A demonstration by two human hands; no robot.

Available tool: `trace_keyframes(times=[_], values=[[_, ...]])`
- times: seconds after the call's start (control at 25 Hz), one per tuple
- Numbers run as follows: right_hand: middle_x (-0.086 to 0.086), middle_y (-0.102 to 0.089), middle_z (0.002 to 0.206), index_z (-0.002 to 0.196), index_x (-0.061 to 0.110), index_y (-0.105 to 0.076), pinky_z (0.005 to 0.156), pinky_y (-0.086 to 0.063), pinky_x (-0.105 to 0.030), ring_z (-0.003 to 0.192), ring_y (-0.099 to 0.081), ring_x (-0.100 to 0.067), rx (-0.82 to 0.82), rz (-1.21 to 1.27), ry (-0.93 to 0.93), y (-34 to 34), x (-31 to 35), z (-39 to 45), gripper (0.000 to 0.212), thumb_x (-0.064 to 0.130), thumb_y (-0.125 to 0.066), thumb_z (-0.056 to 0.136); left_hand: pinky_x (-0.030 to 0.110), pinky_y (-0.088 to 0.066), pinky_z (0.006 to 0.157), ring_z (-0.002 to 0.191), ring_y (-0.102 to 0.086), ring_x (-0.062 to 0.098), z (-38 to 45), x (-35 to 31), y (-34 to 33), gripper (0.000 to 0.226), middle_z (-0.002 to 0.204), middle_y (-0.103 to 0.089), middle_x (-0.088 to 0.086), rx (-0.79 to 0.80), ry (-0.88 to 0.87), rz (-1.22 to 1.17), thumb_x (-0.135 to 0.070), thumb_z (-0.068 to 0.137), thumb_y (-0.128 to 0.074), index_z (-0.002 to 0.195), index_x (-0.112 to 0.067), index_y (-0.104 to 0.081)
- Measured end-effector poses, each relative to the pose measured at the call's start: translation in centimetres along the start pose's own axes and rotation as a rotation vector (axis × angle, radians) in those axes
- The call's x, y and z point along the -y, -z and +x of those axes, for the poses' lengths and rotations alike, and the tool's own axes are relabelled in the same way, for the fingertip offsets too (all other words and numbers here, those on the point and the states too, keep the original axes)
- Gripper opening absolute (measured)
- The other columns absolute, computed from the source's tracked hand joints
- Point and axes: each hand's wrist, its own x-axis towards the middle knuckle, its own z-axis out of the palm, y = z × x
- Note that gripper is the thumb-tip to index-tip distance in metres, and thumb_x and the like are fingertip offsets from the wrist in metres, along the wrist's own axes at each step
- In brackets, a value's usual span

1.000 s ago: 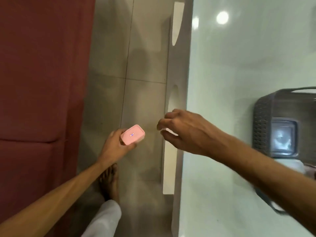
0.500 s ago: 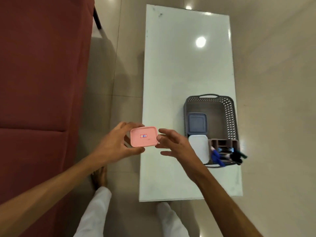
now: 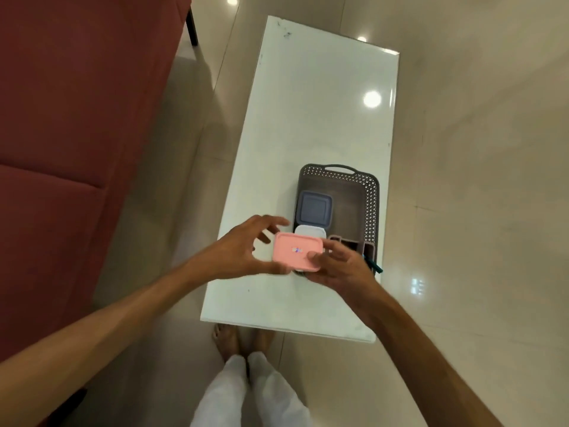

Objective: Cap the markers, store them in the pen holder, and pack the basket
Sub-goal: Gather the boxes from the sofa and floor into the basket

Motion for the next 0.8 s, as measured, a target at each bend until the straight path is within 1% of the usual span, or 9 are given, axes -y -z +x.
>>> trace_keyframes(times=[0.12,0.16,0.24,0.32,0.48,0.56,0.64,0.72,0.8], values=[[-0.012,-0.080,0.113,0.124,0.008,-0.070,0.076,-0.066,-0.033,0.101,-0.079,-0.030,-0.152,0.004,0.002,3.7,0.5,-1.2,0.031,0.007,-0.075,0.093,0.016,-0.054,0.081,0.109,-0.066,-0.008,-0.4,0.3,-0.7,0.064,0.126,-0.063,-0.029,-0.191,0.102,-0.122,-0.086,0.075,-0.070,0.129,-0.054,-0.057],[-0.012,-0.081,0.109,0.121,0.008,-0.071,0.076,-0.067,-0.035,0.097,-0.079,-0.030,-0.189,-0.003,0.010,4.9,1.1,-1.4,0.027,0.007,-0.074,0.094,0.016,-0.053,0.079,0.106,-0.068,-0.008,-0.4,0.8,-0.9,0.053,0.122,-0.066,-0.028,-0.284,0.146,-0.133,-0.083,0.080,-0.068,0.122,-0.052,-0.062],[-0.012,-0.082,0.104,0.117,0.008,-0.070,0.078,-0.068,-0.038,0.091,-0.079,-0.030,-0.251,-0.013,0.002,7.7,2.2,-0.8,0.022,0.008,-0.072,0.096,0.018,-0.050,0.076,0.097,-0.071,-0.006,0.0,2.0,-1.6,0.036,0.112,-0.071,-0.028,-0.382,0.238,-0.202,-0.074,0.084,-0.068,0.108,-0.048,-0.068],[-0.013,-0.080,0.108,0.122,0.008,-0.068,0.075,-0.066,-0.036,0.092,-0.077,-0.026,-0.317,-0.066,-0.002,10.6,2.8,0.5,0.025,0.011,-0.071,0.097,0.022,-0.051,0.077,0.089,-0.072,-0.002,0.3,3.1,-3.3,0.028,0.104,-0.075,-0.025,-0.394,0.347,-0.254,-0.067,0.084,-0.067,0.100,-0.044,-0.072],[-0.016,-0.072,0.123,0.127,0.009,-0.062,0.088,-0.054,-0.039,0.103,-0.067,-0.028,-0.419,-0.106,-0.019,16.2,3.5,4.9,0.026,0.008,-0.063,0.101,0.026,-0.052,0.078,0.082,-0.076,0.000,1.3,4.9,-9.5,0.016,0.097,-0.080,-0.017,-0.392,0.551,-0.355,-0.053,0.097,-0.068,0.106,-0.041,-0.073],[-0.019,-0.067,0.127,0.130,0.006,-0.058,0.094,-0.053,-0.040,0.107,-0.064,-0.029,-0.403,-0.029,-0.052,18.0,4.3,7.1,0.027,0.004,-0.060,0.103,0.029,-0.053,0.076,0.084,-0.076,0.008,2.3,4.4,-13.4,0.016,0.100,-0.082,-0.010,-0.463,0.673,-0.535,-0.050,0.099,-0.068,0.108,-0.037,-0.072],[-0.022,-0.065,0.129,0.137,-0.001,-0.055,0.096,-0.055,-0.041,0.106,-0.065,-0.031,-0.398,-0.014,-0.073,20.1,5.6,8.9,0.035,-0.001,-0.060,0.102,0.030,-0.053,0.071,0.087,-0.072,0.017,3.9,2.8,-18.5,0.017,0.110,-0.080,0.001,-0.572,0.822,-0.741,-0.046,0.099,-0.070,0.107,-0.031,-0.068],[-0.023,-0.067,0.126,0.139,-0.004,-0.053,0.087,-0.059,-0.036,0.097,-0.071,-0.028,-0.303,-0.060,-0.040,21.1,6.9,11.0,0.039,-0.003,-0.061,0.101,0.031,-0.054,0.071,0.089,-0.071,0.018,5.9,1.3,-22.7,0.026,0.115,-0.076,0.003,-0.667,0.924,-0.881,-0.048,0.097,-0.072,0.110,-0.027,-0.064],[-0.016,-0.068,0.114,0.139,-0.006,-0.053,0.074,-0.063,-0.026,0.082,-0.074,-0.019,-0.196,-0.215,-0.001,21.2,7.6,12.5,0.039,-0.004,-0.060,0.101,0.036,-0.058,0.079,0.096,-0.072,0.021,7.4,0.0,-25.8,0.039,0.118,-0.073,0.003,-0.731,0.971,-1.055,-0.050,0.098,-0.070,0.121,-0.021,-0.059]])
